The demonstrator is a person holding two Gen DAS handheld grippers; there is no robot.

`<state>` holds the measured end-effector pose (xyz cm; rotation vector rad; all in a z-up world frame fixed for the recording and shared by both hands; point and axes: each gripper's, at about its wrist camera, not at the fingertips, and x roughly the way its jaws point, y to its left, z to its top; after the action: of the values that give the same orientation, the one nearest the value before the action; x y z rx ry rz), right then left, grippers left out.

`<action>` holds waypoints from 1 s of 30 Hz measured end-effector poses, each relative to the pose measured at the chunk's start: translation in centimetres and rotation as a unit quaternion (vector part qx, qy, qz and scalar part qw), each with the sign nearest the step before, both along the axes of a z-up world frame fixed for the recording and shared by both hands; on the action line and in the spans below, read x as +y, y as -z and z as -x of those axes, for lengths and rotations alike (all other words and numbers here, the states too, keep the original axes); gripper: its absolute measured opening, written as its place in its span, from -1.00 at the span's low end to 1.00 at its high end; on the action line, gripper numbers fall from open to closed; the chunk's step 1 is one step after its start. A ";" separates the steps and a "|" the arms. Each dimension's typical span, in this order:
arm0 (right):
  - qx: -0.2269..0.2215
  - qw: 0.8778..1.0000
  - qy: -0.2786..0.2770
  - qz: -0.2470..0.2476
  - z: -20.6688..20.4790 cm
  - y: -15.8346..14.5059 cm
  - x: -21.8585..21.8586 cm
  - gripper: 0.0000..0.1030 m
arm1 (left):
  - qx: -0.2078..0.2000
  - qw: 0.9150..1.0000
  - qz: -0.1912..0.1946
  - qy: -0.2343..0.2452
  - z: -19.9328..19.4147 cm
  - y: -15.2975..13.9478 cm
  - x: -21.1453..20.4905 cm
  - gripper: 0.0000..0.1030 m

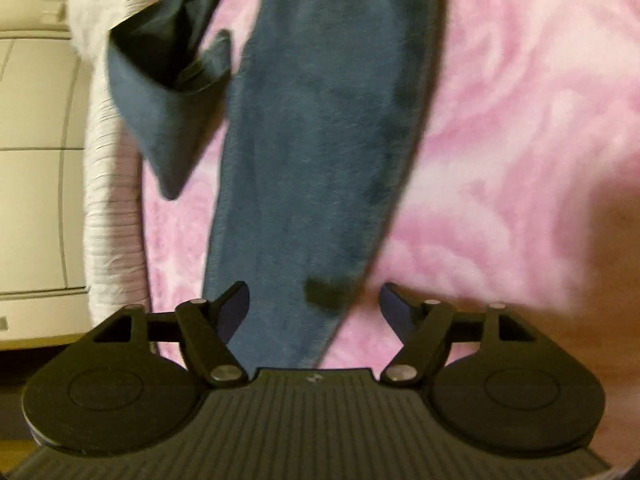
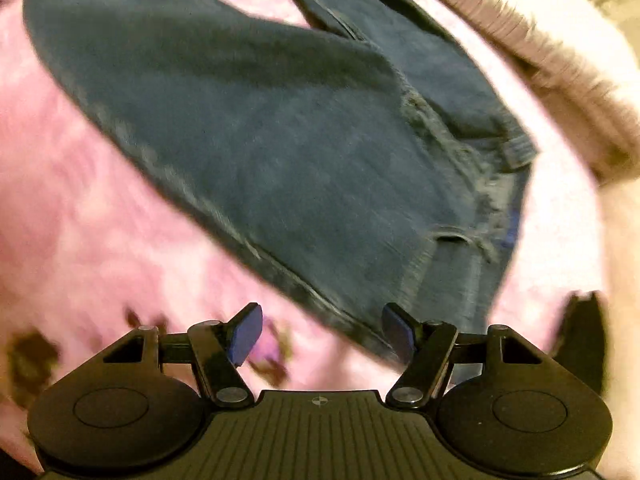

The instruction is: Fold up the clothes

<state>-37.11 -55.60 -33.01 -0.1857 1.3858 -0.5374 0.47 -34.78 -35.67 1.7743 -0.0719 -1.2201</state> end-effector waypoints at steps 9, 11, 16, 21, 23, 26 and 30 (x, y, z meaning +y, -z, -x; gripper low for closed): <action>0.067 0.993 -0.039 0.089 2.3 3.5 -0.7 0.35 | -0.037 0.999 -0.012 -0.008 -1.6 1.2 -1.1 -0.23; 0.060 0.989 -0.083 0.108 2.6 4.5 -1.2 0.35 | -0.024 0.999 -0.019 -0.027 -2.0 1.3 -1.5 -0.86; -0.005 0.975 -0.179 0.133 4.0 5.6 -2.7 0.08 | -0.024 0.997 -0.015 -0.072 -1.6 -0.3 -2.4 -0.91; -0.025 0.981 -0.181 0.066 6.1 2.9 -5.2 -0.53 | -0.019 0.995 -0.023 -0.091 1.0 -5.1 -1.5 -0.92; -0.036 0.983 -0.172 0.059 7.0 0.8 -6.2 -0.54 | -0.013 0.994 -0.031 -0.102 2.9 -7.4 -0.5 -0.92; -0.040 0.981 -0.179 0.059 8.5 -2.0 -7.2 -0.55 | 0.001 0.992 -0.047 -0.117 6.5 -9.9 2.0 -0.93; -0.029 0.979 -0.197 0.044 11.2 -4.4 -6.8 -0.56 | 0.025 0.986 -0.075 -0.144 11.2 -11.2 6.0 -0.93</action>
<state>-48.26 -62.37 -28.64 -0.5010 1.2277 -0.2711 -10.75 -28.77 -24.51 1.8074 0.3035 -1.0822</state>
